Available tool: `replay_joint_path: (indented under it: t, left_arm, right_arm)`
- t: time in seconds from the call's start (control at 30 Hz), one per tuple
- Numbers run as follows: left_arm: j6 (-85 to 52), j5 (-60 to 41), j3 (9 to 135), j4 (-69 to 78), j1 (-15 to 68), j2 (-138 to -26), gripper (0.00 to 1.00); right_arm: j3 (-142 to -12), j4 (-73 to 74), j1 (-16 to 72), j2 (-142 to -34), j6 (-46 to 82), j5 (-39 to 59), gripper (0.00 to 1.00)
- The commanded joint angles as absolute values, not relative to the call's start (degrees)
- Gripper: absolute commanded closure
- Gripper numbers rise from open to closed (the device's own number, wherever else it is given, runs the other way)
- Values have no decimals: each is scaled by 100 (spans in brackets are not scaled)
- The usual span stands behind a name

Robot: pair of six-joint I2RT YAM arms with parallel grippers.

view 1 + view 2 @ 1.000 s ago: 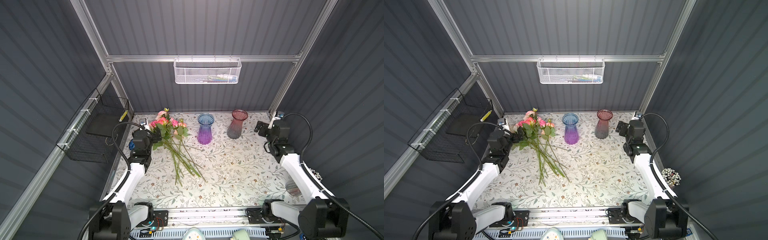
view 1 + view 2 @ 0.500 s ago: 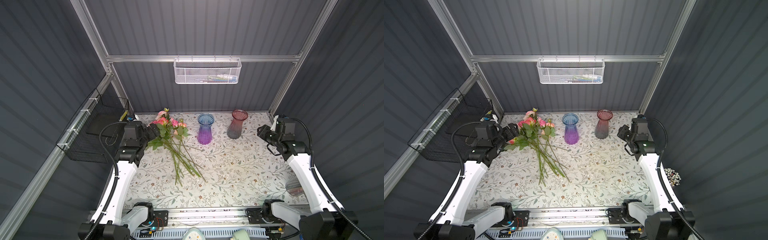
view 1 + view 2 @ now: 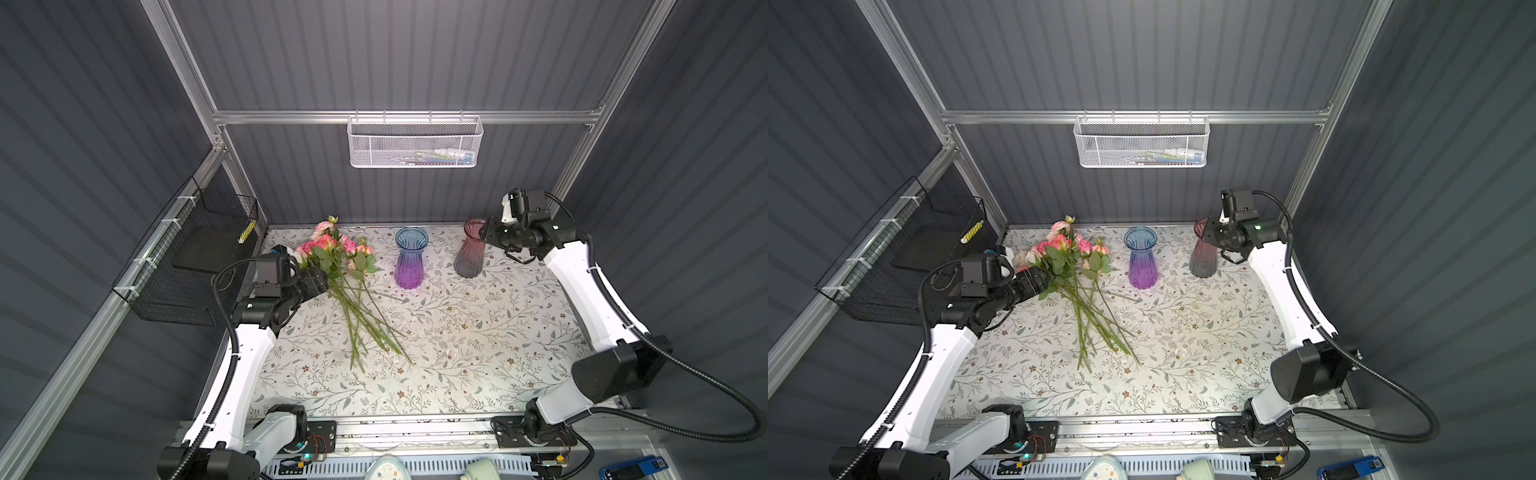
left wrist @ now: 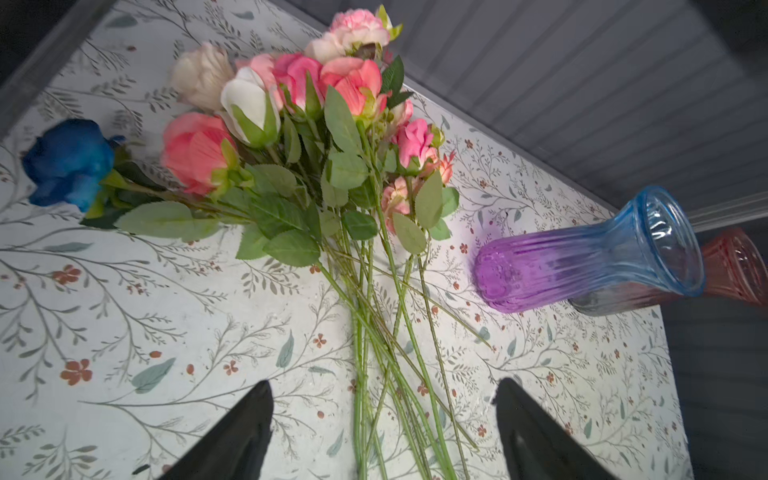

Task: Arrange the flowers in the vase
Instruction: 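Raise the left gripper over the rose stems while the right approaches the pink vase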

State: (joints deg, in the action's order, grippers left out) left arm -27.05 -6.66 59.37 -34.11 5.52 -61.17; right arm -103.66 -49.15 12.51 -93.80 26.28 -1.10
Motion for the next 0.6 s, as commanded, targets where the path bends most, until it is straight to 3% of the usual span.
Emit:
replay_joint_path:
  t: [0.0, 0.2, 0.57]
  left_arm:
    - [-2611, -1139, 5941, -3416, 519, -6228, 15]
    - [-2611, -1637, 5978, -3334, 527, -6511, 18]
    - [-2544, -1425, 5953, -3315, 532, -6729, 19]
  right_arm:
    - [-10914, -5540, 958, -9949, 2216, -497, 47]
    - [-11891, -5844, 467, -11125, 2140, -32, 49]
    - [-12930, -6158, 292, -11997, 2048, 504, 50]
